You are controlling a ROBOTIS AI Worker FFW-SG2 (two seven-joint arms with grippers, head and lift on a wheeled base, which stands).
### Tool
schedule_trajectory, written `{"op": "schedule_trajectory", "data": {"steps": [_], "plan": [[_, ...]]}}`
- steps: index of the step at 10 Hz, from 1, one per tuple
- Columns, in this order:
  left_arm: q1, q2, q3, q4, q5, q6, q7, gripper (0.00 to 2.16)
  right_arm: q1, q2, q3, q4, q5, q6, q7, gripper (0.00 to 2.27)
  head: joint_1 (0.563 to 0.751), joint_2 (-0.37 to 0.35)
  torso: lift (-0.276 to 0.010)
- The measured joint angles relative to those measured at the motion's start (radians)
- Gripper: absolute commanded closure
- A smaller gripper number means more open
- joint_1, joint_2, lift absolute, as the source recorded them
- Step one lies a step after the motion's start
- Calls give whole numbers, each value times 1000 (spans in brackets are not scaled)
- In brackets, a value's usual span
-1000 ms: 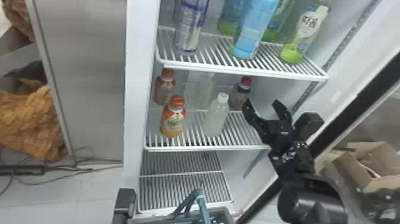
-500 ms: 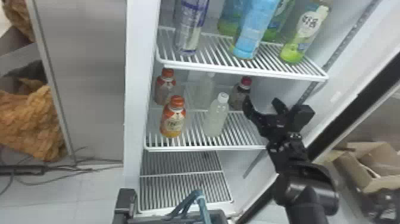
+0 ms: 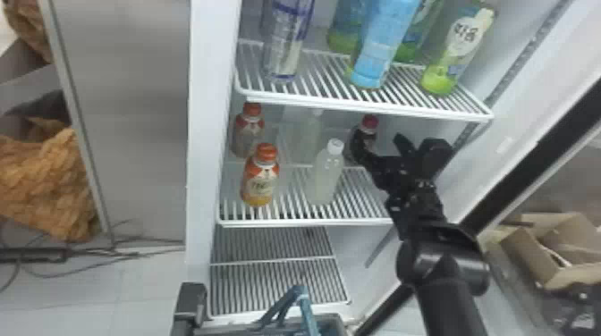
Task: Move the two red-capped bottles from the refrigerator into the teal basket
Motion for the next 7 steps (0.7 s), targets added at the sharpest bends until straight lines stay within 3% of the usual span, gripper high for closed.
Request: {"op": "schedule_trajectory", "data": {"steps": [7], "plan": [[-3, 2, 0, 0, 6, -1, 0, 1105, -87, -8, 54, 130, 15, 10, -37, 87, 695, -350, -228]]}}
